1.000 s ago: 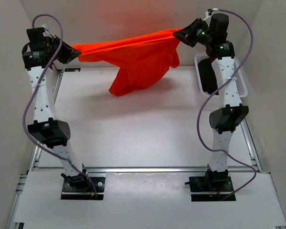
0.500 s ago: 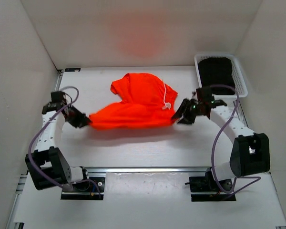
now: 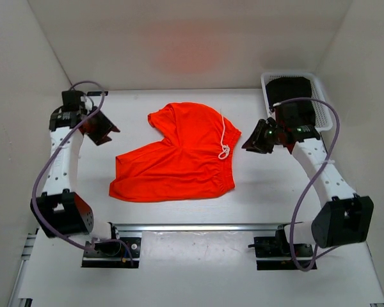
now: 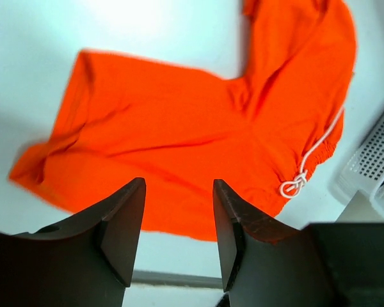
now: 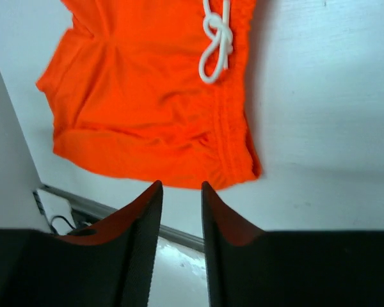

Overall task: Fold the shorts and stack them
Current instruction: Flatten the shorts out

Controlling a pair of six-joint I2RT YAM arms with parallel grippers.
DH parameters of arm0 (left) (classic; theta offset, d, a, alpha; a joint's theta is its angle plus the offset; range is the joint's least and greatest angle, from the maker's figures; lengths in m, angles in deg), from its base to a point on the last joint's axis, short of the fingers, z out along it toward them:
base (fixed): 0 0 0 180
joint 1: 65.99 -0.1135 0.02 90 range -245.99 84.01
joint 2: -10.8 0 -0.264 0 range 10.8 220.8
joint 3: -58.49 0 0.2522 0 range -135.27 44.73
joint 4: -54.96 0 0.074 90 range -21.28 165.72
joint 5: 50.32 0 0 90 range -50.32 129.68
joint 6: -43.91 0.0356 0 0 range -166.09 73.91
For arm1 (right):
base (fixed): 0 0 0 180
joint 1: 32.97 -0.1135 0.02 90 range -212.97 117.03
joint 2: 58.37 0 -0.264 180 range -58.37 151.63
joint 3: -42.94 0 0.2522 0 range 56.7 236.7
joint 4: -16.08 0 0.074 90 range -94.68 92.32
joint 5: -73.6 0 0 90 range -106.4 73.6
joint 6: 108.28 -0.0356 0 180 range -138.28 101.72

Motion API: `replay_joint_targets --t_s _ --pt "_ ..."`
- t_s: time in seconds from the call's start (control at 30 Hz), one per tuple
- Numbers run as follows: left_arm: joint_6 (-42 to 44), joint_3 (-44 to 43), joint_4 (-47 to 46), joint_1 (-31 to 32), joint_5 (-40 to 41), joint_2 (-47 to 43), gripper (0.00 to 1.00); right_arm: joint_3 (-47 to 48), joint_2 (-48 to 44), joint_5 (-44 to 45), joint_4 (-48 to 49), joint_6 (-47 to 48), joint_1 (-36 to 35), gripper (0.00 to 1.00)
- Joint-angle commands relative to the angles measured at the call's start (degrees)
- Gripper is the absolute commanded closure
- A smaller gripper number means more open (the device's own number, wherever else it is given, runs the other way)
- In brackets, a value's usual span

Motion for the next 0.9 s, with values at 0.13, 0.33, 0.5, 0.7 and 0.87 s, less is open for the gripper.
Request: replay_joint_targets --t_s 0.13,0.33,0.5,0.7,0.87 --pt "5.0 -17.3 0.4 10.9 3.9 19.7 0.43 12.3 17.5 9.1 2.8 1.7 0.0 0.79" --pt "5.6 -35.7 2.9 15.6 7.3 38.2 0.30 28.8 33.8 21.5 -0.3 7.1 -2.1 0.36" --pt "6.1 -50.1 6.0 17.6 11.5 52.0 0.24 41.5 47.3 22.0 -3.3 11.8 -3.1 0.24" --pt "4.9 -55.8 5.0 17.6 12.1 59.3 0.24 50.4 57.4 17.9 -3.3 16.1 -3.1 0.19" --pt "2.6 -57.7 0.8 17.6 10.9 63.1 0.28 52.1 60.1 13.6 -2.7 17.1 -3.1 0.32"
